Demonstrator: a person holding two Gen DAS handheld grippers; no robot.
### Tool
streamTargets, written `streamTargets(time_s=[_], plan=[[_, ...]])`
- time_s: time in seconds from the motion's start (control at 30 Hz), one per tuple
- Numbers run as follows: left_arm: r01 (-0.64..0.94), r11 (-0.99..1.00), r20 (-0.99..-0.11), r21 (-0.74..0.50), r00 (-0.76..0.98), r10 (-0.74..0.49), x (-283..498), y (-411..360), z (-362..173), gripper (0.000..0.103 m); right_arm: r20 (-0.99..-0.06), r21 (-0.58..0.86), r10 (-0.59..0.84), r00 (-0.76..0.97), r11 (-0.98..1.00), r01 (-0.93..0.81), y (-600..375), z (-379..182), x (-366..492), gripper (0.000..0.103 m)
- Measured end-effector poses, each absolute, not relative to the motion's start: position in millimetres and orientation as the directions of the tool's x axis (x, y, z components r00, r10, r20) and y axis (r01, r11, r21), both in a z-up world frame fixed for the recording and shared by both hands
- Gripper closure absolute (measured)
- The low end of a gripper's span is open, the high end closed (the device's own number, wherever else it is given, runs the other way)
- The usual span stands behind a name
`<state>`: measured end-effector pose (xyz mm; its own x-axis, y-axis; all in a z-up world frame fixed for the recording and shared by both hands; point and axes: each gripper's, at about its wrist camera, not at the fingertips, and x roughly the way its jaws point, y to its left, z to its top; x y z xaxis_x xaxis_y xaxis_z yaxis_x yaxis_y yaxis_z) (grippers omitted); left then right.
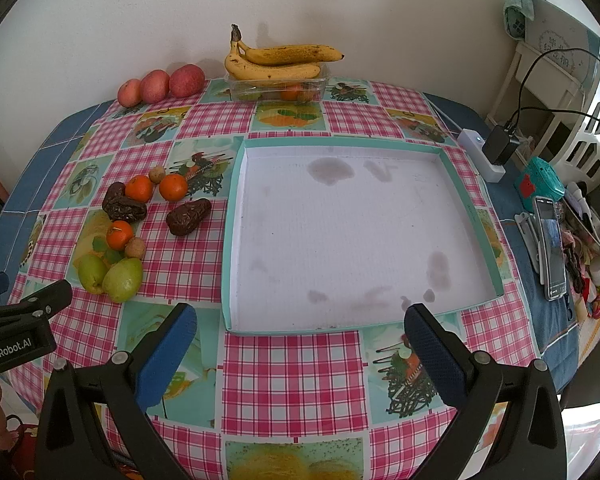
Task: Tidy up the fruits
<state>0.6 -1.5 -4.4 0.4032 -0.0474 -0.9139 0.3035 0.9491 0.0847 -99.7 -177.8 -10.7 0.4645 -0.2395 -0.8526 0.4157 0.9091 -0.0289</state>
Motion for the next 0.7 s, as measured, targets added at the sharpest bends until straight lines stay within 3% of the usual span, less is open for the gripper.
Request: streamTargets(time_s=[0.7], plan=[[0.312,0.949,-0.922,0.046,0.378,-0.080,2.3,-1.8,-4.8,0.000,-0.855,-0.028,-0.236,0.462,0.910,0.413,-178.3,-14.5,-100.2,0.000]])
